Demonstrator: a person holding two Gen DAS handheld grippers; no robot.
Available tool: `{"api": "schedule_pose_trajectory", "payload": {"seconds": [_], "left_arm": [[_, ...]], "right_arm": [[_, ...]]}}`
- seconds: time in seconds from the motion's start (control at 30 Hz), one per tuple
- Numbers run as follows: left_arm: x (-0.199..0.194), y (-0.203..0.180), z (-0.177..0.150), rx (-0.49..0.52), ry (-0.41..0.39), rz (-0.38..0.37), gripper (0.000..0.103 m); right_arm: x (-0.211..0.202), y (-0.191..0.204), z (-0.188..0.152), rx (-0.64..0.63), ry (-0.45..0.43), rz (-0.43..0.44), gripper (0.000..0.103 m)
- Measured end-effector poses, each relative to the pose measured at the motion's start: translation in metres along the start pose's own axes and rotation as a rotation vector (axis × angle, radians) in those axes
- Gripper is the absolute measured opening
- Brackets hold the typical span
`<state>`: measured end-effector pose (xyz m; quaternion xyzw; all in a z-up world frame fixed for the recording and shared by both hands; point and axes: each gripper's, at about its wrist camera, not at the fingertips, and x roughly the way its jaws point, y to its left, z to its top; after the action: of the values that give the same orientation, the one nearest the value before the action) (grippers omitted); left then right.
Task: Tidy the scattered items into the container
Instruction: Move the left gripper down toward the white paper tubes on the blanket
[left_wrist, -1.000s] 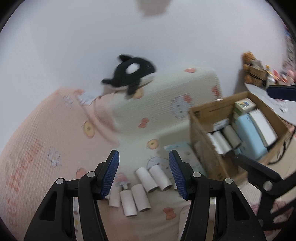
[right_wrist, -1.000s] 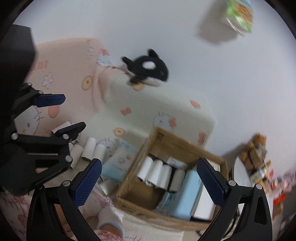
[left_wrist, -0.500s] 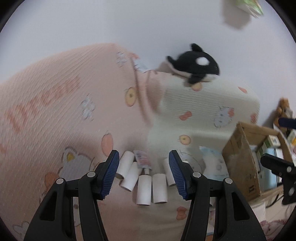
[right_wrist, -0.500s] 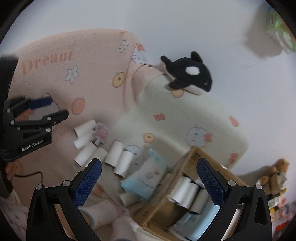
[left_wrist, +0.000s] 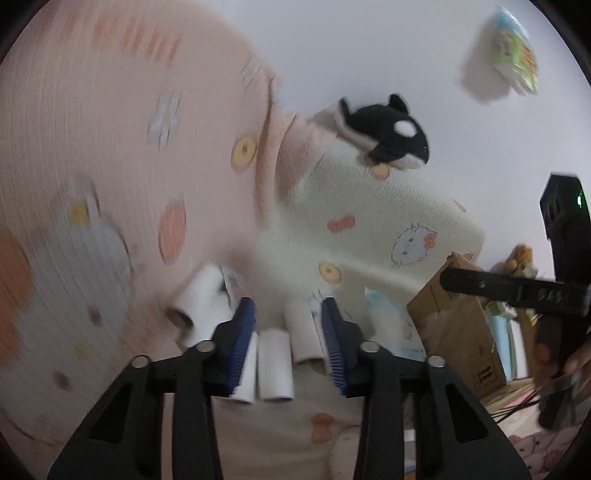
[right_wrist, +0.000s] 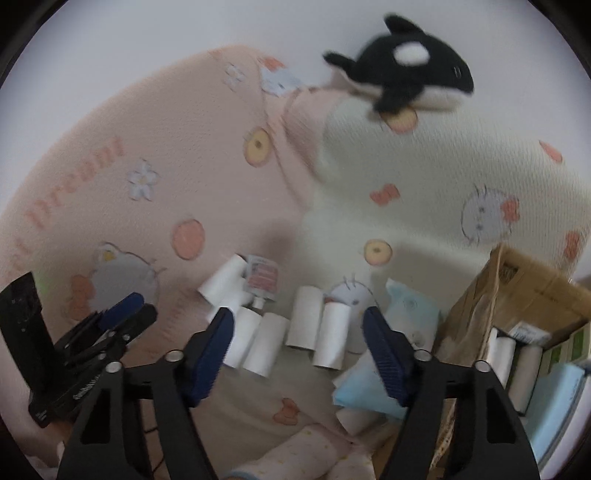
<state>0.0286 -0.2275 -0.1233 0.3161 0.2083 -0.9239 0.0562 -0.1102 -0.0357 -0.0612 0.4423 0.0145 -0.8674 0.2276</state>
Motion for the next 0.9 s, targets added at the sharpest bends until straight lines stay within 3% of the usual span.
{"api": "schedule_pose_trajectory", "payload": {"seconds": [0.1, 0.23, 0.3, 0.43, 0.47, 0.57, 0.67, 0.83, 0.9], "left_arm": [[0.022, 0.015, -0.014, -0.050, 0.039, 0.008, 0.036], [0.042, 0.031, -0.027, -0.133, 0.063, -0.124, 0.036], [0.050, 0.032, -0.028, -0.146, 0.090, -0.137, 0.036], [0.058, 0.021, -0.024, -0.097, 0.103, -0.137, 0.037], [0.059, 0.018, -0.022, -0.074, 0.102, -0.133, 0.041], [0.068, 0.006, -0.015, -0.017, 0.106, -0.120, 0.045], [0.087, 0.003, -0.009, -0.026, 0.175, -0.163, 0.044], [0.114, -0.002, -0.009, -0.031, 0.230, -0.199, 0.044], [0.124, -0.003, -0.010, -0.039, 0.263, -0.226, 0.041]], "right_arm": [[0.019, 0.001, -0.011, -0.035, 0.002, -0.051, 0.065], [0.038, 0.001, -0.020, -0.045, -0.021, -0.049, 0.065], [0.048, 0.004, -0.024, -0.068, -0.031, -0.052, 0.065], [0.066, 0.006, -0.029, -0.143, -0.086, -0.107, 0.065], [0.070, 0.005, -0.030, -0.152, -0.098, -0.120, 0.065], [0.083, 0.006, -0.031, -0.145, -0.075, -0.154, 0.065], [0.095, 0.007, -0.038, -0.141, -0.050, -0.147, 0.065], [0.119, 0.023, -0.051, -0.293, -0.036, -0.203, 0.065], [0.128, 0.022, -0.055, -0.293, -0.009, -0.200, 0.063]]}}
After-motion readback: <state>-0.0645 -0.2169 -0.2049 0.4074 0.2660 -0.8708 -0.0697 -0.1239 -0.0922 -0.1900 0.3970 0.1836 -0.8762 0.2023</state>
